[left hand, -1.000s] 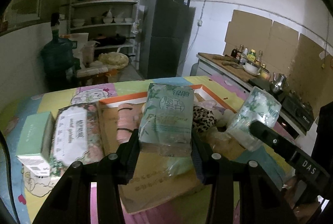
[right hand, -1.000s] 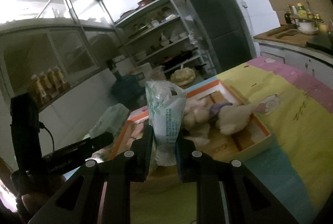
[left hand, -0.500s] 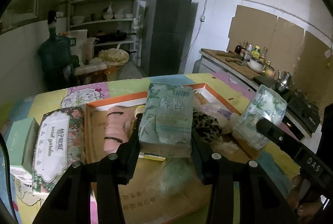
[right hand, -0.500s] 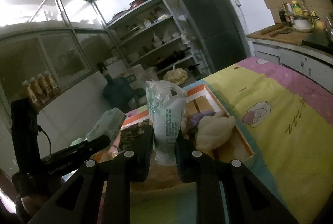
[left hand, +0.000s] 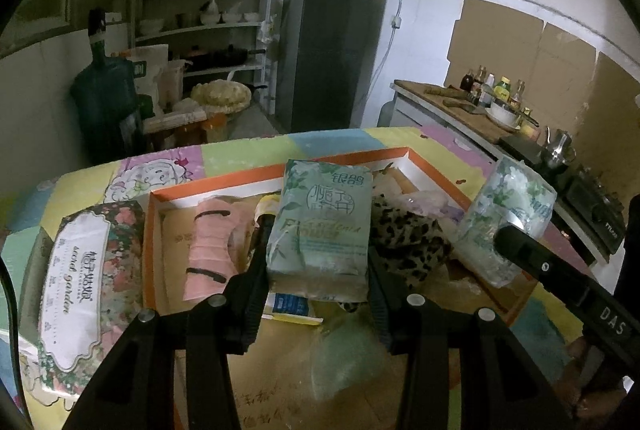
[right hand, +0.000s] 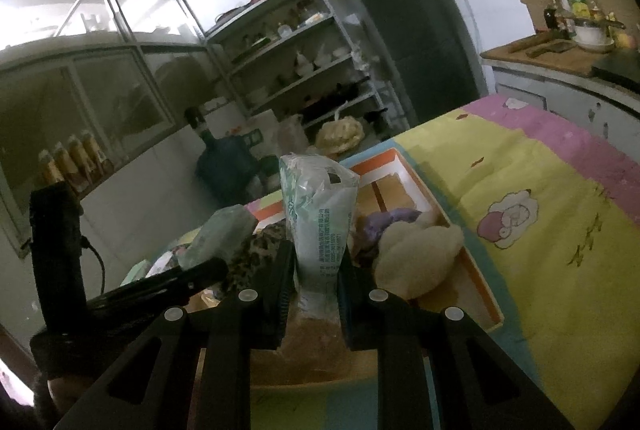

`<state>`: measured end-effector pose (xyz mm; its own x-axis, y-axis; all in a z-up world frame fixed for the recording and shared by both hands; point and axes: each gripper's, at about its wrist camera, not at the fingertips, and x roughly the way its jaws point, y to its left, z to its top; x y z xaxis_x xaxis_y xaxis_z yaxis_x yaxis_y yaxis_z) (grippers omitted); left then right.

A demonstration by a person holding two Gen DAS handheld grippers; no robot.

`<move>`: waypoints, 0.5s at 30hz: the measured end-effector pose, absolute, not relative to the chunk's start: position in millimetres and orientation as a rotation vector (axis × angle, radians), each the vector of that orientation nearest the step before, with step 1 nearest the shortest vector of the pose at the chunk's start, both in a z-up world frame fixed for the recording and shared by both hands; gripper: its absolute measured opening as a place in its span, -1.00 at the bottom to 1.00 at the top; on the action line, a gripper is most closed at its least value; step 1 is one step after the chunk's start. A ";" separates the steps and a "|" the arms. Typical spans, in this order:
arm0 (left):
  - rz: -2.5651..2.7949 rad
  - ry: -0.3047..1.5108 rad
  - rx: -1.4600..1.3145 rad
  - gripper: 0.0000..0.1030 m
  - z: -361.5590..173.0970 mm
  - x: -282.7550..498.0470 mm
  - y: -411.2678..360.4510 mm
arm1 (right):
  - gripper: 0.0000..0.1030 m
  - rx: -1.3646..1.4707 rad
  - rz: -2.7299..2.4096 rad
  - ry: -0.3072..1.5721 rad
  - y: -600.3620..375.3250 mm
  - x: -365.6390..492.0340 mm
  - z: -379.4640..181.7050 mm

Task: Organize soft objects
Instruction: 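Carry the tissue pack with the right tool while the left tool carries the wipes pack to the box, then release the tissue pack with the right tool while the left tool releases the wipes pack in the box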

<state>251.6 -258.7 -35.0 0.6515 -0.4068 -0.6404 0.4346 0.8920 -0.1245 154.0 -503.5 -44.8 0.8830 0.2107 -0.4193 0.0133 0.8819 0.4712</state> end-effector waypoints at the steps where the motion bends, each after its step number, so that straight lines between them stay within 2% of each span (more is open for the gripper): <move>1: -0.478 0.720 0.042 -0.11 -36.4 251.9 -259.5 | -0.60 0.484 0.110 0.487 -503.5 155.7 -45.8; 15: -0.478 0.733 0.056 -0.11 -46.3 259.7 -266.8 | -0.58 0.493 0.155 0.538 -502.5 167.8 -52.6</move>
